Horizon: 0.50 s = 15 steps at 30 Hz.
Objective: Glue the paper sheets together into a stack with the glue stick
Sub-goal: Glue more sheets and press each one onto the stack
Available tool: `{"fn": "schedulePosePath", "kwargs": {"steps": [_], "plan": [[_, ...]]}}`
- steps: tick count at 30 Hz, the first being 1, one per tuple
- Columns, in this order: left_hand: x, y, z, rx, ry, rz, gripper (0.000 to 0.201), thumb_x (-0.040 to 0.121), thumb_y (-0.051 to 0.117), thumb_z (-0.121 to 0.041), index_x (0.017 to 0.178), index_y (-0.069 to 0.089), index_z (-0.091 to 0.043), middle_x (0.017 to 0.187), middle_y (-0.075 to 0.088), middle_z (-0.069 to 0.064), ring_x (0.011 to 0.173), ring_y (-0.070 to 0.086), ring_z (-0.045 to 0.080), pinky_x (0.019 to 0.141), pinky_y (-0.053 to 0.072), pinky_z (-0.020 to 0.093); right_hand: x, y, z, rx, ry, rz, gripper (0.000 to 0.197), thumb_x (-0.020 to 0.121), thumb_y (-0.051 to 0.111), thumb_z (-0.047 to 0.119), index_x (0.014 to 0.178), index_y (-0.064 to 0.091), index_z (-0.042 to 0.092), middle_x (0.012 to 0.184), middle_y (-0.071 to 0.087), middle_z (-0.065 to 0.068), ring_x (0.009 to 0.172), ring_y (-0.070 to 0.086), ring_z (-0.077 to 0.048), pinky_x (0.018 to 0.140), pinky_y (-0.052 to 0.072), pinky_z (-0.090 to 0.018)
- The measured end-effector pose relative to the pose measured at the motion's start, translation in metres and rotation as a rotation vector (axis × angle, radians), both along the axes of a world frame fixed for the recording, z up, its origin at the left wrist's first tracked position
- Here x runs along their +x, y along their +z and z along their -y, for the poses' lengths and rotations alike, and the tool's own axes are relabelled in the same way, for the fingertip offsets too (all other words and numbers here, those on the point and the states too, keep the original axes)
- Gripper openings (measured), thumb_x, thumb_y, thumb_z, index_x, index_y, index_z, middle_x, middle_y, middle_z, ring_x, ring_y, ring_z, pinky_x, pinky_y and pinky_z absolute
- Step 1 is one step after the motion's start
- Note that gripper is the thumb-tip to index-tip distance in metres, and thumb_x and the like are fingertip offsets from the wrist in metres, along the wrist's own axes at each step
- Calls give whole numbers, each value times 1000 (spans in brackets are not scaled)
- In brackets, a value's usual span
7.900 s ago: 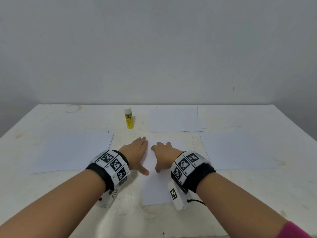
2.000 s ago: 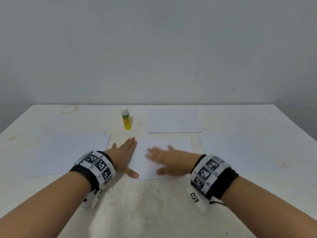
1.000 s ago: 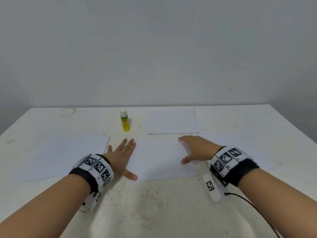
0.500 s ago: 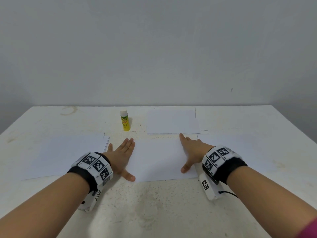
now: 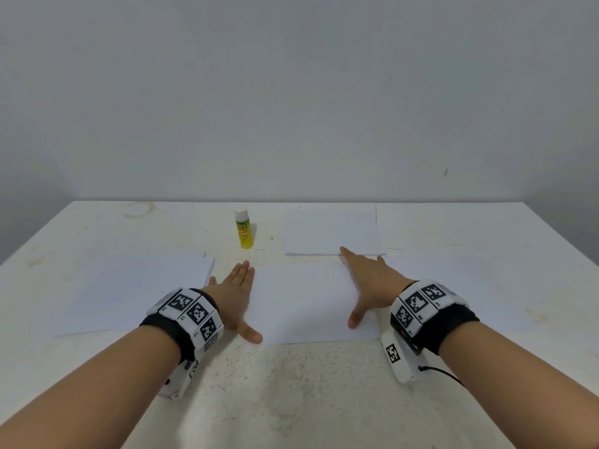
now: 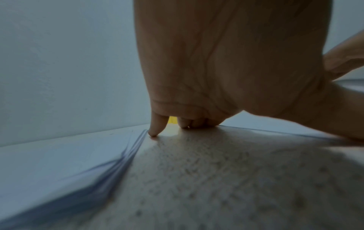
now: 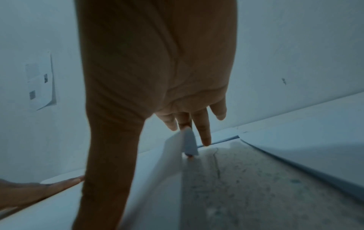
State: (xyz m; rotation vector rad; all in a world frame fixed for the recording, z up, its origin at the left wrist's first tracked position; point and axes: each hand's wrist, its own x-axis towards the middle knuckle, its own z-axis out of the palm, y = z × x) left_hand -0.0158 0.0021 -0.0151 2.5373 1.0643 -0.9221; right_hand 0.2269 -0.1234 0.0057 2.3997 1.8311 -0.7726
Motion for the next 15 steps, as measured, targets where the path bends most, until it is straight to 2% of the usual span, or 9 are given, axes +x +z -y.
{"fn": "schedulePosePath", "kwargs": {"steps": [2, 5, 6, 8, 9, 10, 12, 15], "plan": [[-1, -1, 0, -2, 2, 0, 142, 65, 67, -72, 143, -29, -2, 152, -35, 10, 144, -23, 22, 116, 4, 55, 1, 2, 4, 54, -29, -121, 145, 53, 93, 37, 152, -12, 23, 158, 15, -3, 144, 21, -22, 118, 17, -38], [0, -1, 0, -8, 5, 2, 142, 65, 67, -72, 143, -30, -2, 152, -35, 10, 144, -24, 22, 116, 3, 55, -2, 8, 11, 253, -155, -362, 136, 57, 92, 30, 152, -6, 32, 157, 3, -4, 143, 17, -21, 113, 24, -37], [0, -1, 0, -10, 5, 3, 142, 65, 66, -72, 143, -30, -2, 152, -36, 10, 144, -24, 22, 116, 3, 55, -3, 9, 14, 329, -218, -427, 125, 61, 90, 26, 151, 3, 33, 155, 7, -6, 140, 22, -22, 111, 30, -36], [0, -1, 0, -8, 2, 3, 142, 65, 66, -72, 143, -30, -2, 152, -35, 11, 144, -24, 22, 116, 3, 55, -5, 9, 22, 428, -313, -498, 93, 68, 85, 19, 142, 30, 34, 145, 26, -8, 125, 37, -21, 91, 43, -24], [0, -1, 0, -7, 1, 3, 142, 65, 66, -72, 143, -30, -2, 152, -35, 11, 144, -24, 23, 116, 3, 55, -6, 7, 27, 437, -327, -507, 76, 71, 83, 18, 134, 43, 32, 138, 37, -4, 119, 41, -18, 83, 42, -18], [-1, -1, 0, -6, 1, 5, 142, 65, 66, -72, 143, -30, -2, 152, -35, 11, 144, -24, 23, 116, 3, 55, -6, 2, 31, 423, -325, -520, 59, 73, 81, 19, 125, 54, 31, 133, 46, 1, 119, 44, -15, 83, 40, -16], [-1, -2, 0, -6, 4, 12, 142, 65, 66, -72, 143, -30, -2, 152, -35, 10, 144, -24, 22, 116, 3, 55, -7, -7, 39, 347, -325, -573, 35, 76, 79, 21, 108, 66, 32, 124, 56, 9, 119, 48, -13, 93, 39, -22], [-1, -2, 0, -8, 6, 9, 142, 65, 66, -72, 143, -31, -2, 152, -36, 11, 144, -24, 23, 116, 3, 55, -8, -19, 47, 266, -334, -580, 27, 79, 77, 15, 96, 69, 33, 119, 60, 6, 110, 55, -16, 90, 46, -24]]}}
